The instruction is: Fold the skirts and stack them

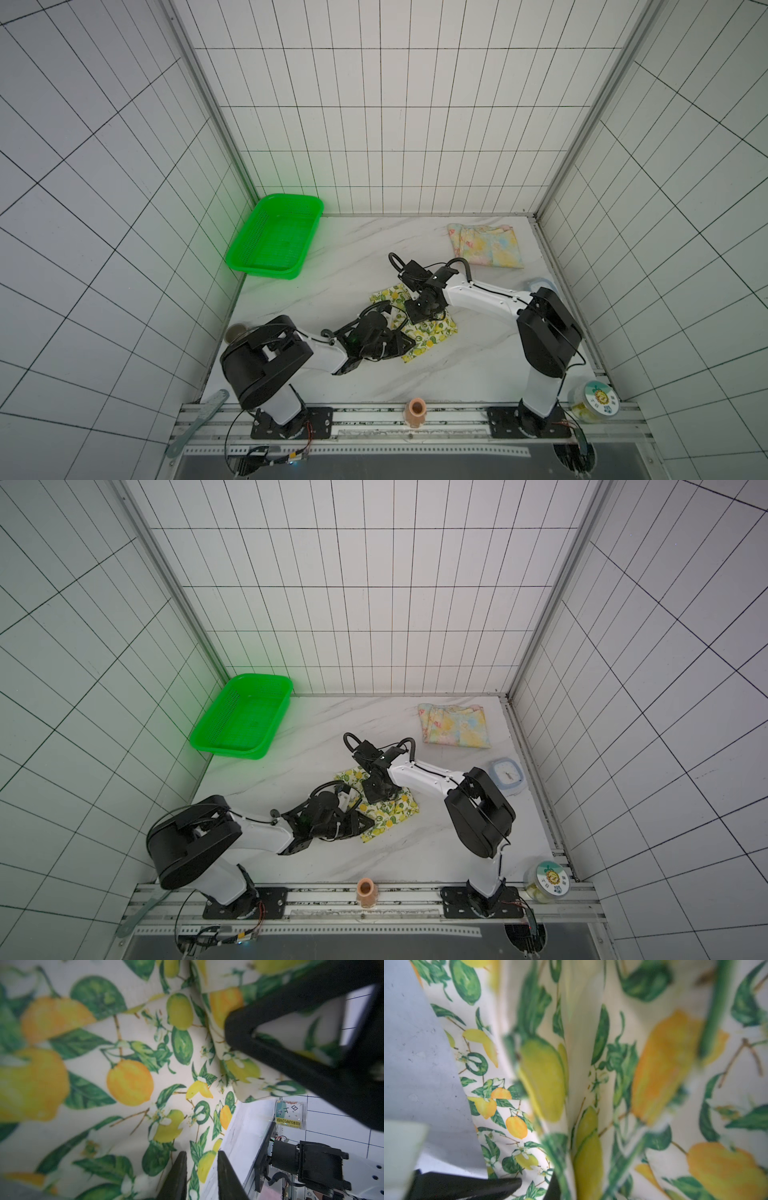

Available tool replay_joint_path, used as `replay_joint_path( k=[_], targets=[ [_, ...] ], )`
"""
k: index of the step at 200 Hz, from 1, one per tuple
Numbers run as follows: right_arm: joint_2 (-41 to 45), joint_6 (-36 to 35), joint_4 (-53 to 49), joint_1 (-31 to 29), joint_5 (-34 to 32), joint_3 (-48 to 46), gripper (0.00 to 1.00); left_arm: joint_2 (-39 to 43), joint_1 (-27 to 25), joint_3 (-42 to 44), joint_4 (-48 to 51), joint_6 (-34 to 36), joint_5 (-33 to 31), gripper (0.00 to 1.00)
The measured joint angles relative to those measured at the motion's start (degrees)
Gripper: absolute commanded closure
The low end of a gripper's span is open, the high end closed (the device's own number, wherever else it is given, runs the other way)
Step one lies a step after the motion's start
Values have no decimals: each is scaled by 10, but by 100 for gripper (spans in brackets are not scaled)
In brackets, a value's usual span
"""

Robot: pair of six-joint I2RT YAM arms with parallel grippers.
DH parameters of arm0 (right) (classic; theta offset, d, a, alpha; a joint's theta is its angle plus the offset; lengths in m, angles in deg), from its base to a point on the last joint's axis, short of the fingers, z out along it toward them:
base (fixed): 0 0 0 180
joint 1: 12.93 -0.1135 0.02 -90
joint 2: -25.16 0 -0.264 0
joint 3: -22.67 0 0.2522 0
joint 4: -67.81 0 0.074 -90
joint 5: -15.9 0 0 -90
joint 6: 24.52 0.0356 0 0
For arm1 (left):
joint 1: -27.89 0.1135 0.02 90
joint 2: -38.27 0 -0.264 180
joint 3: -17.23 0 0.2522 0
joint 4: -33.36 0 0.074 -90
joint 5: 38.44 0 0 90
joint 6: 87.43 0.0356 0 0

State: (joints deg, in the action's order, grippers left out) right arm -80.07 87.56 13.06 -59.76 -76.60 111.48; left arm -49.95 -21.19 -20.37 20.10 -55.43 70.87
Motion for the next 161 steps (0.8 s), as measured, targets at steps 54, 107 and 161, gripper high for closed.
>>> replay_joint_path(
  k=[54, 107, 161],
  targets=[
    [0, 5, 24, 0, 5, -16, 100, 124, 7, -15, 136, 78, -68, 72],
    [0, 7, 29, 0, 8, -17, 100, 96, 43, -16, 193, 131, -97, 73],
    [1, 9, 33, 0, 14, -19, 100, 37, 43, -22, 165, 148, -96, 74]
  ],
)
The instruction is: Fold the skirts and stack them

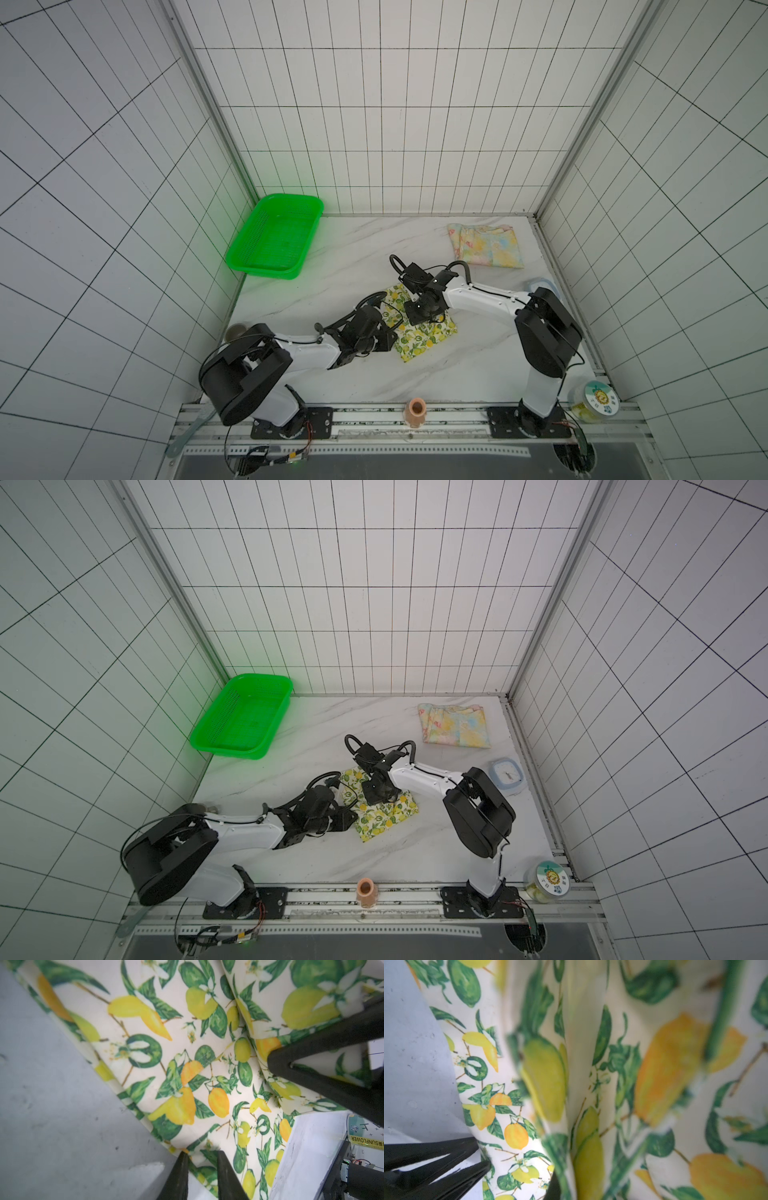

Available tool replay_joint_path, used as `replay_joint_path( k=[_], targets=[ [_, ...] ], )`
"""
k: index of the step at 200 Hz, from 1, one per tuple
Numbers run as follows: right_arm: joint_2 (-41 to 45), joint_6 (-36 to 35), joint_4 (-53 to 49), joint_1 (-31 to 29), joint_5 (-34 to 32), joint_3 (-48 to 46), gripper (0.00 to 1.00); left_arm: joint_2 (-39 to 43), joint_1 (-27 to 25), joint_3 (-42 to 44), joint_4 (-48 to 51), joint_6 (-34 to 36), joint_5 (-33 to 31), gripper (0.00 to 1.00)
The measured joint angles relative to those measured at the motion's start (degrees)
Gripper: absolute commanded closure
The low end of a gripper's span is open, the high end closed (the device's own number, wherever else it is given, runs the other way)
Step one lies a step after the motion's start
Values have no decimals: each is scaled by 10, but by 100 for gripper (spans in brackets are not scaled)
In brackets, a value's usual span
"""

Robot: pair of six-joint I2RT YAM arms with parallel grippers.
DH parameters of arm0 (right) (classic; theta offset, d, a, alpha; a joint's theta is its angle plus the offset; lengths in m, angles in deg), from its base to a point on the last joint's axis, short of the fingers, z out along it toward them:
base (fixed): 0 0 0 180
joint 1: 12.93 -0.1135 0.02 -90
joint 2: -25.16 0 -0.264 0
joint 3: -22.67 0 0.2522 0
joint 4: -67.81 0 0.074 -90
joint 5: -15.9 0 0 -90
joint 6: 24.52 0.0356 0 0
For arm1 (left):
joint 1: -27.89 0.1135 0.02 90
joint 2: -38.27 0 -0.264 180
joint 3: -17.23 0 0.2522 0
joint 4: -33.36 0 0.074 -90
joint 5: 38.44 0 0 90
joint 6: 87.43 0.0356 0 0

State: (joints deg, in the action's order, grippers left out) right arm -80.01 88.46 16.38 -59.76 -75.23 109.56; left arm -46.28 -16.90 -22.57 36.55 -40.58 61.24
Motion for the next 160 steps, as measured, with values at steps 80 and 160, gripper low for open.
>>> replay_joint_path(
  k=[80, 160],
  targets=[
    [19, 10, -10, -19, 14, 1, 100, -5, 0, 0, -11, 2, 3, 74],
    [9, 22, 10, -27, 37, 0, 100, -3, 0, 7, -21, 2, 4, 74]
  ],
)
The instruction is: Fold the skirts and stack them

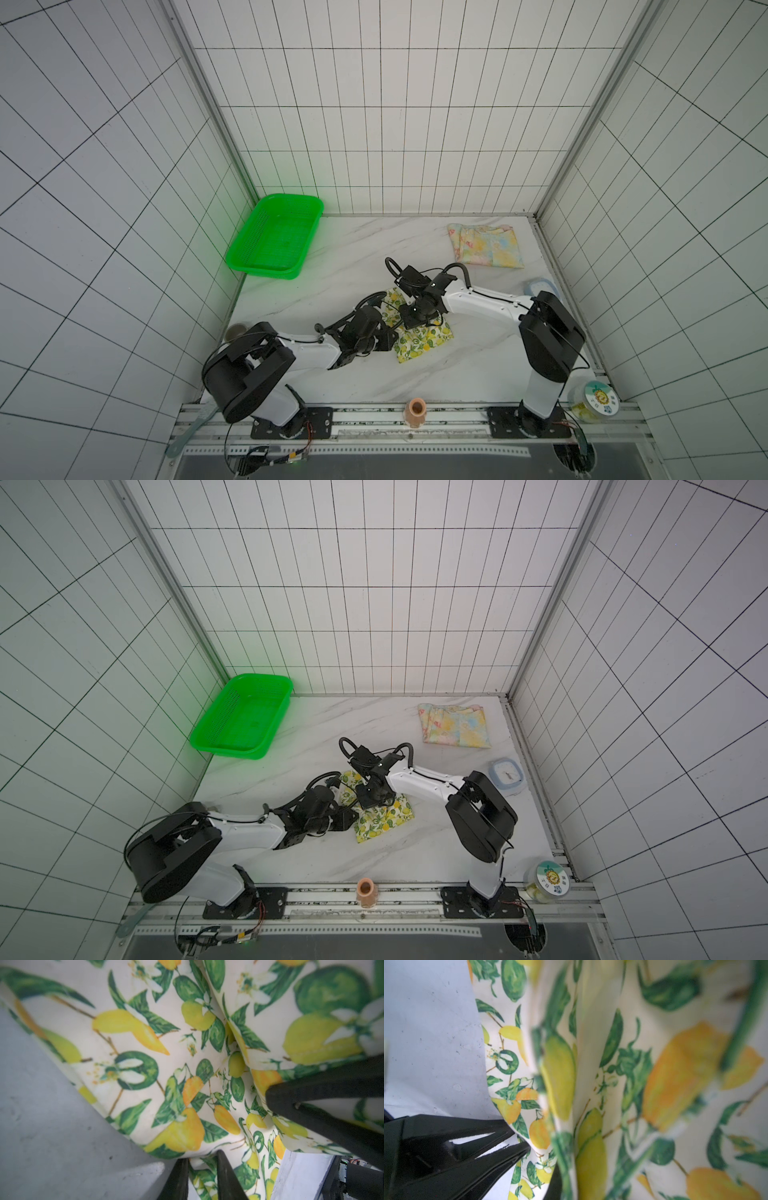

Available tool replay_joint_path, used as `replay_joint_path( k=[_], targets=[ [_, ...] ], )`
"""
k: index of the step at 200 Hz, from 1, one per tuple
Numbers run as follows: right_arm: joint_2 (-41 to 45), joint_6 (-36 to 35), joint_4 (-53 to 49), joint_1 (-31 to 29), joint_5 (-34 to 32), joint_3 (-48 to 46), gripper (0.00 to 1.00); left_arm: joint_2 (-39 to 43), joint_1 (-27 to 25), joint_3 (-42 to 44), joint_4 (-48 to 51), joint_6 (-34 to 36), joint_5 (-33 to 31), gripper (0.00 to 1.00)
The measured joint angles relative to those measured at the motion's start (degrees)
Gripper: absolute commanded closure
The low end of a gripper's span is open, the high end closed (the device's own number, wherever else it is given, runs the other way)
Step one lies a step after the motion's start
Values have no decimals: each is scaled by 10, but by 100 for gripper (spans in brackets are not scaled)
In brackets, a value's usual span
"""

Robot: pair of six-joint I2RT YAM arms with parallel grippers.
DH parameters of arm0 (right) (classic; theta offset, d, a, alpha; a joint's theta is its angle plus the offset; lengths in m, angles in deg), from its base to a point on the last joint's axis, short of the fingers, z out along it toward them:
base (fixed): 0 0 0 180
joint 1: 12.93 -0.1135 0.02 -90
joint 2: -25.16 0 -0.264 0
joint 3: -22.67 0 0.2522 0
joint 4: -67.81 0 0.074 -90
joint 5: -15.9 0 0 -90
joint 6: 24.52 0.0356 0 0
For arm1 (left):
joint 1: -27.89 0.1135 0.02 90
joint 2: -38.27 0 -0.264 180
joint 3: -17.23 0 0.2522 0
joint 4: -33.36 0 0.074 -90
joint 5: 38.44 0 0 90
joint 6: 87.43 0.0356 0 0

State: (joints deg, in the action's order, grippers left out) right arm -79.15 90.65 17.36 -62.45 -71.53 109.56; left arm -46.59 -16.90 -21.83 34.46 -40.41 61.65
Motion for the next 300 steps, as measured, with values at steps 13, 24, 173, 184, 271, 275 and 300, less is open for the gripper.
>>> replay_joint_path(
  k=[13, 24, 173, 184, 271, 275, 300],
  targets=[
    [-8, 1, 5, 0, 3, 0, 100, 7, 0, 3, 4, 0, 0, 74],
    [-15, 1, 9, 0, 7, 0, 100, 18, 0, 8, 15, 0, 1, 74],
    [-31, 11, 67, 2, 39, -24, 66, 82, 0, 26, 88, 8, 2, 74],
    [-31, 12, 71, 3, 41, -26, 57, 83, 0, 26, 90, 8, 2, 74],
    [32, 22, 79, 5, 59, -29, 45, 159, 23, 27, 124, 6, -2, 74],
    [37, 23, 79, 5, 60, -29, 45, 160, 26, 27, 126, 6, -2, 74],
    [64, 25, 78, 5, 67, -29, 44, 172, 44, 27, 137, 7, -1, 74]
  ],
)
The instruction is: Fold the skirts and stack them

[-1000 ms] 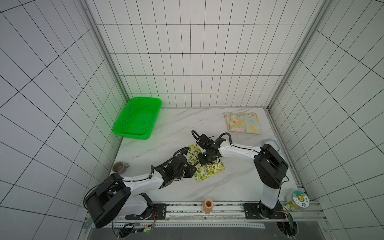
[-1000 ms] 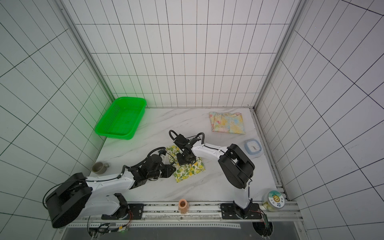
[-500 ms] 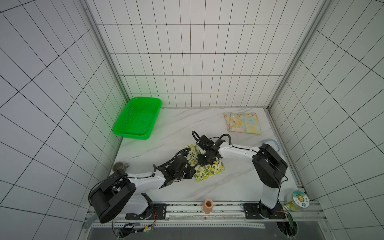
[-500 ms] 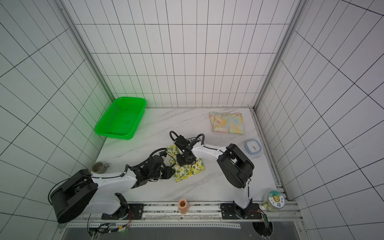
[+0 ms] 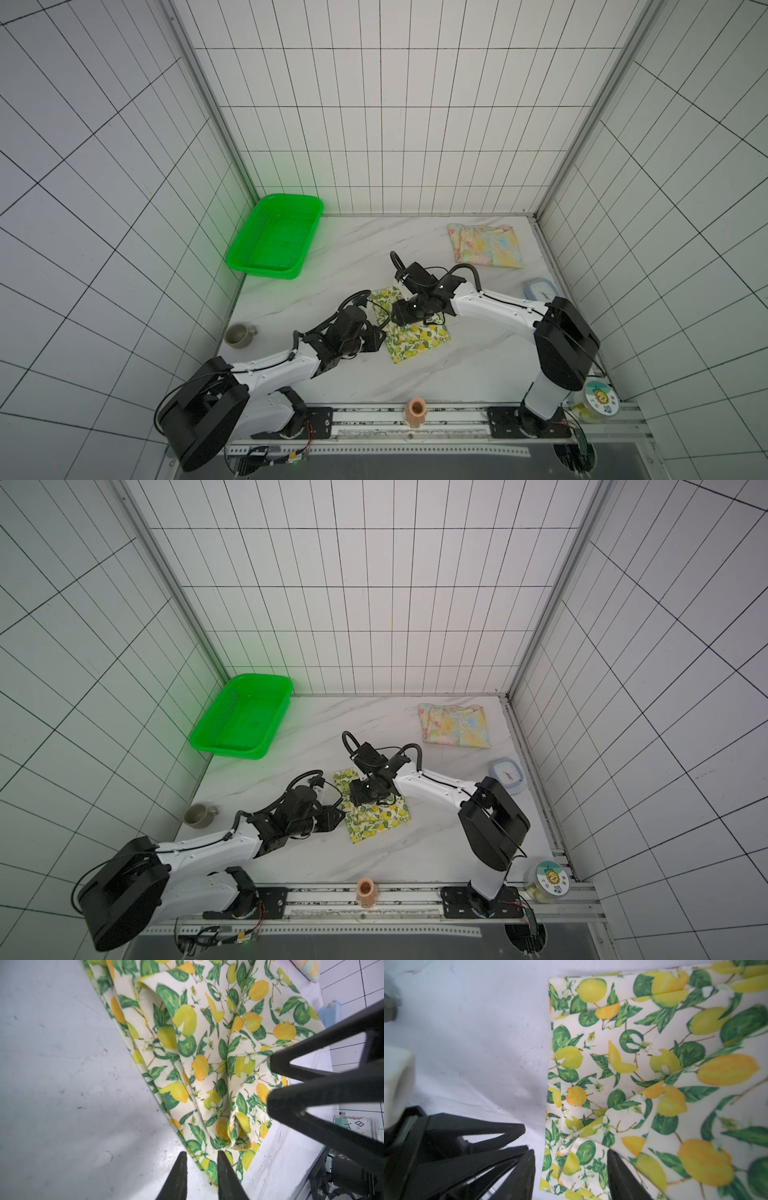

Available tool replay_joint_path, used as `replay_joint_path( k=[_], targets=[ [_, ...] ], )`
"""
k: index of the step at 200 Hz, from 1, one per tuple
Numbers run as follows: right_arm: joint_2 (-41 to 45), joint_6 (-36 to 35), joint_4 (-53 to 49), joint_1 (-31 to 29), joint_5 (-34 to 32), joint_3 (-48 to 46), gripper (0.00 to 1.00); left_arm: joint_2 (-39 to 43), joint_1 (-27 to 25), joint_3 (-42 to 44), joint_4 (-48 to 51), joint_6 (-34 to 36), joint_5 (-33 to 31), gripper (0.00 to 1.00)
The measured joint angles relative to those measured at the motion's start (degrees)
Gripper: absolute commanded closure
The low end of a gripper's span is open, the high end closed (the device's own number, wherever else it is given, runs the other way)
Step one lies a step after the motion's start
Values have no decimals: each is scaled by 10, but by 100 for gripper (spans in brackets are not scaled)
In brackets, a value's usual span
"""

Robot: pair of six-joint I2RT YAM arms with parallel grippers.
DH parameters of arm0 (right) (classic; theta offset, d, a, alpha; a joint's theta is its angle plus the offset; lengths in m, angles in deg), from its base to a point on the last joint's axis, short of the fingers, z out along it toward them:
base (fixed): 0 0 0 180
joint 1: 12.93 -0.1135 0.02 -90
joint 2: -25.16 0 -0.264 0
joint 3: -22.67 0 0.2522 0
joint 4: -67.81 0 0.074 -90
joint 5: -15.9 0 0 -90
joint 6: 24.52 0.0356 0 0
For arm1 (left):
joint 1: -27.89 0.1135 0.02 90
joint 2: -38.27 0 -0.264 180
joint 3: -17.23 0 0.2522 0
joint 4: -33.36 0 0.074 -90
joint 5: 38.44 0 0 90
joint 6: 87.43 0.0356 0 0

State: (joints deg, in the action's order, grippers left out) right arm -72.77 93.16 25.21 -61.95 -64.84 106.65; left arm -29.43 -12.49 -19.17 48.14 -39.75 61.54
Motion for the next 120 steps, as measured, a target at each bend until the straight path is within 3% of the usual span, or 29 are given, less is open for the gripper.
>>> replay_joint_path(
  k=[52, 86, 120],
  targets=[
    [75, 2, 7, 19, 5, -34, 41, 4, 37, -5, 14, 17, 11, 73],
    [143, 2, 14, 99, 3, -113, 40, -2, 42, -18, 16, 27, 17, 73],
    [154, -1, 26, 158, 4, -145, 39, -18, 46, -22, 16, 30, 22, 73]
  ],
)
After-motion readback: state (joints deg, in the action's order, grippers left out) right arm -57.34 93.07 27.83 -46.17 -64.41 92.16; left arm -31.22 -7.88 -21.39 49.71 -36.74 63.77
